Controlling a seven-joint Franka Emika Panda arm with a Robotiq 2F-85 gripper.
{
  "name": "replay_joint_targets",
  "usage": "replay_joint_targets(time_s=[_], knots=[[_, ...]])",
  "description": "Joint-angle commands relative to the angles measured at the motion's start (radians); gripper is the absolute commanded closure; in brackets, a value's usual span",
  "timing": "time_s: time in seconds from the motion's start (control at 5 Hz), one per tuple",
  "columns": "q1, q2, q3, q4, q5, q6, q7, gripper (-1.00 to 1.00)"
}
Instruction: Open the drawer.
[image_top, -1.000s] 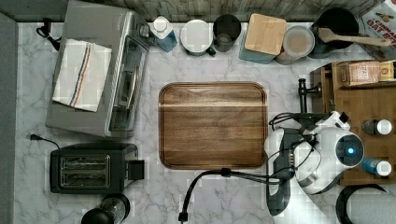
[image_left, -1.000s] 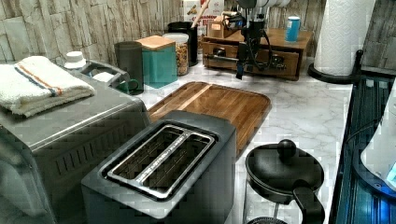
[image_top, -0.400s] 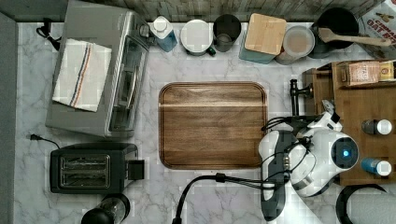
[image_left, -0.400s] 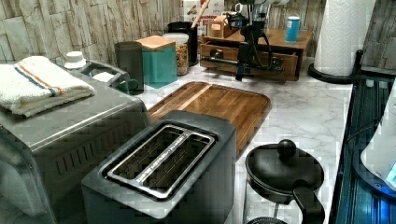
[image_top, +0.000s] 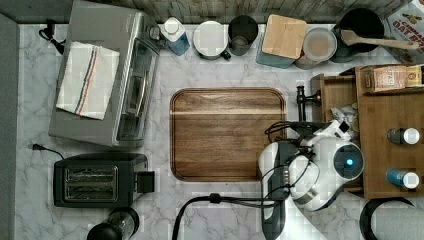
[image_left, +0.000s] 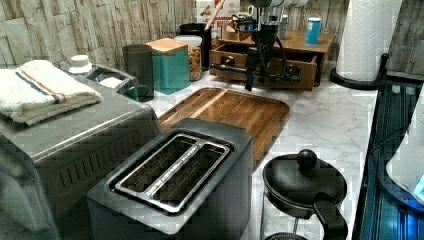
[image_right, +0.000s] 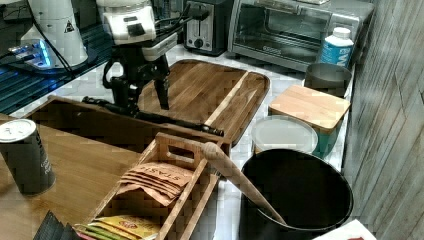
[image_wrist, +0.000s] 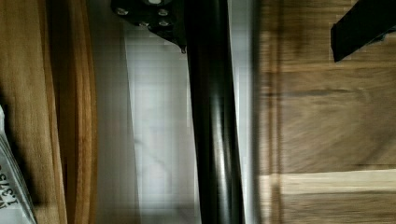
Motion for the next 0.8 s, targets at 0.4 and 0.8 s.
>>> replay_joint_targets(time_s=[0.4,0.8], knots=[[0.29,-0.107,0.241,-0.093,-0.054,0.059,0.32,-1.0],[0.304,-0.114,0.26,-0.098,-0.116,0.066,0.435,-1.0]])
